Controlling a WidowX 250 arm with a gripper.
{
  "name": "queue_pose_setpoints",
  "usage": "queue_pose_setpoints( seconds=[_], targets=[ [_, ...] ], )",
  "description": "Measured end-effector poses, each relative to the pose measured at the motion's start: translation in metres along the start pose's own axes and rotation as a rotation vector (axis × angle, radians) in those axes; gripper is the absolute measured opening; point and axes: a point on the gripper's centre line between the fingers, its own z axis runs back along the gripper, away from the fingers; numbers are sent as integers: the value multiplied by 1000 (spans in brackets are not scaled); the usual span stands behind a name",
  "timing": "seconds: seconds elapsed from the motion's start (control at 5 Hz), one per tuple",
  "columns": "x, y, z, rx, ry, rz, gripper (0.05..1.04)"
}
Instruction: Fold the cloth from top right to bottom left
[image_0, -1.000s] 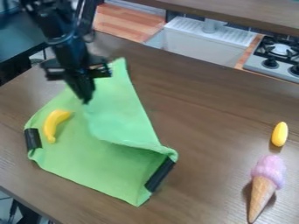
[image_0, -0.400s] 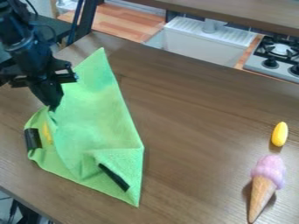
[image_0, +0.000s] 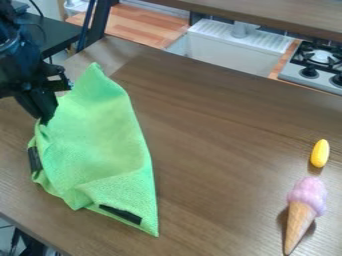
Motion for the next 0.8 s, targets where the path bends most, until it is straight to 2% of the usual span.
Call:
queue_pose_setpoints(
  seconds=[0.2,0.4,0.6,0.8],
  targets=[
    [-3,8,-5,70,33,-10,468],
    [-9,11,-5,104,73,-30,779],
    [-12,11,0,104,121,-44,992],
    [-1,8,32,125,72,-86,1000]
  ],
)
